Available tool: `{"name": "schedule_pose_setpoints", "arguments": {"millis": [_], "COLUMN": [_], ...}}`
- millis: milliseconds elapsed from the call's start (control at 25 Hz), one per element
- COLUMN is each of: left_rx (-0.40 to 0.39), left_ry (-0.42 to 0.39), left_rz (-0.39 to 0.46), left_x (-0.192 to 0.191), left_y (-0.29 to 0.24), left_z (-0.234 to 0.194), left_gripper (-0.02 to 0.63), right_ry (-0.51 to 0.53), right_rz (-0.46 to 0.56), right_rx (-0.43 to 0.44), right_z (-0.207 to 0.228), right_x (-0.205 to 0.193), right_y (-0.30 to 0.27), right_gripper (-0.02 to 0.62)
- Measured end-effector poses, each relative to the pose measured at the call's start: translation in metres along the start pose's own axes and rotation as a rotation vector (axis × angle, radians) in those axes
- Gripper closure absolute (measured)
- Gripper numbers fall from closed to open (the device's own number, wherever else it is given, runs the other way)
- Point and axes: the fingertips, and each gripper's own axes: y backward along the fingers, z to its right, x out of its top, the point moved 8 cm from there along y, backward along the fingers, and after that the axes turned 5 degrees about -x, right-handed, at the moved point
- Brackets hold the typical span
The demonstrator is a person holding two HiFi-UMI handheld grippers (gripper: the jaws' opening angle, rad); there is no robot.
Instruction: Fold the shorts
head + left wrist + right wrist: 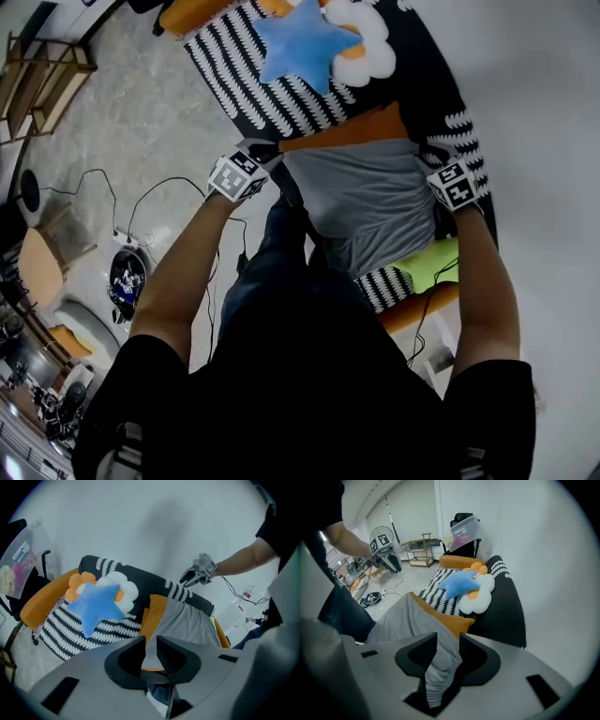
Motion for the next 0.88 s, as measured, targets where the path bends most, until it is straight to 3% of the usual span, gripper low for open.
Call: {"name": "schedule_pose_setpoints", "arguments": {"millis": [360, 640, 760, 880], "left_rx": [0.035, -0.017, -0.033, -0.016], "left_ry": [-0.122, -0.157, -0.190, -0.228], "left_rz": [-0.121, -0.233, -0.319, -0.396], "left_x": [-0.015, -0.022, -0.028, -0.033], "left_y": [-0.050, -0.100, -0.116, -0.127], "left_z": [0.000, -0.013, -0.009, -0.007], "left_gripper": [0.512, 0.485, 0.467, 0.462], "right_ry": [0.066, 0.178, 0.259, 0.402], "right_rz": [-0.079, -0.136, -0.169, -0.247], "right_rx": [0.040, 0.163, 0.201, 0.176], "right_z": [0.031, 0.026, 0.011, 0.001], "right_x": [-0.031, -0.018, -0.013, -0.012], "right_y": [-0.036, -0.079, -0.088, -0.096], "right_gripper": [0.430, 0.422, 0.422, 0.423]}}
